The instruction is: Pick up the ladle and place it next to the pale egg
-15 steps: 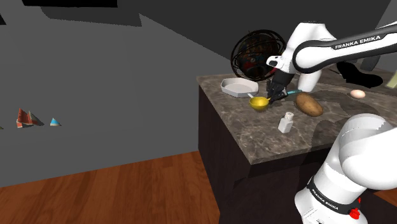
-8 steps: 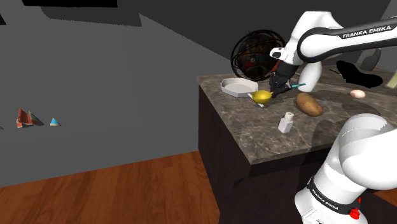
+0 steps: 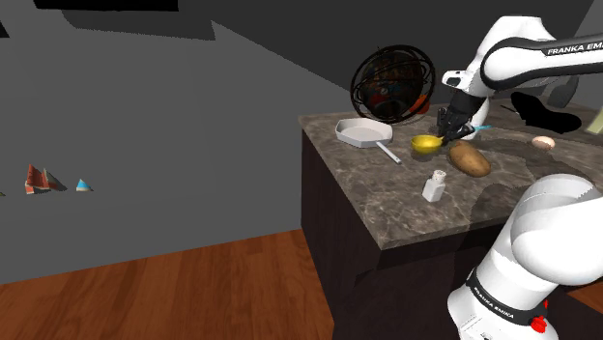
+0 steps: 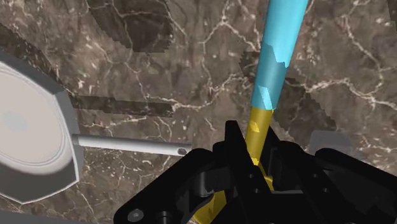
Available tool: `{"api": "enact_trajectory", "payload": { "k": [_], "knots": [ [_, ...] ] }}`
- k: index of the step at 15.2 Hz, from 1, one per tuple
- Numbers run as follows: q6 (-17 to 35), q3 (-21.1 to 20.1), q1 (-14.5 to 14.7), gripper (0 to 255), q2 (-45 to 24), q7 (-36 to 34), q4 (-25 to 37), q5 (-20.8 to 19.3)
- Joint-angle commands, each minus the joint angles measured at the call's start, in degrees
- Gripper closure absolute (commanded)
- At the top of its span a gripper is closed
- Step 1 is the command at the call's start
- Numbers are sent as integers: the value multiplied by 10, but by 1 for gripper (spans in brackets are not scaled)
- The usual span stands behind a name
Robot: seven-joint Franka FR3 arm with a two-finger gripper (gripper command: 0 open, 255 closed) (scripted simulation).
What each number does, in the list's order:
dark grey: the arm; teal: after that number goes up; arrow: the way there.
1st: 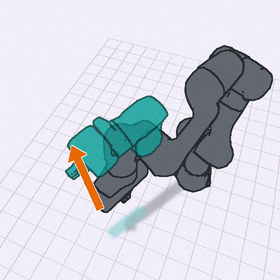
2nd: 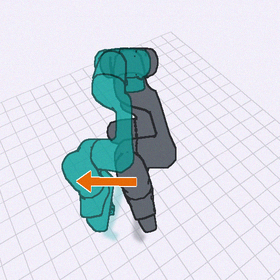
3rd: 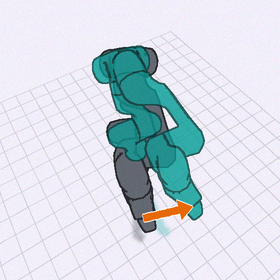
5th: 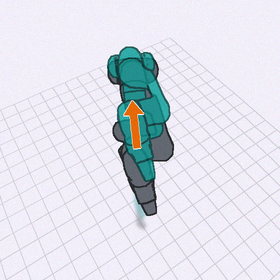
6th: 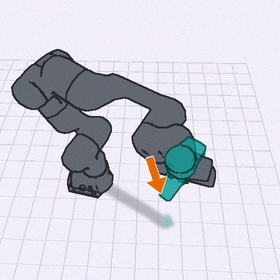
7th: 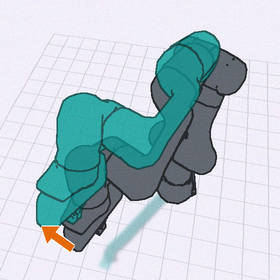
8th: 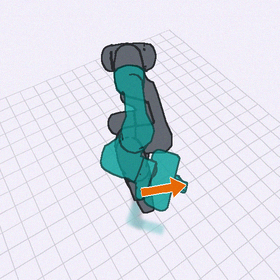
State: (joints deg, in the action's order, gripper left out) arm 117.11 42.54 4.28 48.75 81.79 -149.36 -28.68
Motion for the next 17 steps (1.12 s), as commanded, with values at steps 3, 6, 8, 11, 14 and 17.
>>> {"api": "enact_trajectory", "payload": {
  "k": [3,6,8,11,14,17],
  "knots": [
    [-12,53,-12,255,-7,62,36,-18],
    [-20,92,-15,255,-15,106,66,-29],
    [-24,120,-13,255,-22,135,90,-34],
    [-30,164,-3,255,-34,178,129,-40],
    [-37,211,15,255,-48,220,173,-43],
    [-44,263,42,255,-61,261,222,-43]
  ]
}}
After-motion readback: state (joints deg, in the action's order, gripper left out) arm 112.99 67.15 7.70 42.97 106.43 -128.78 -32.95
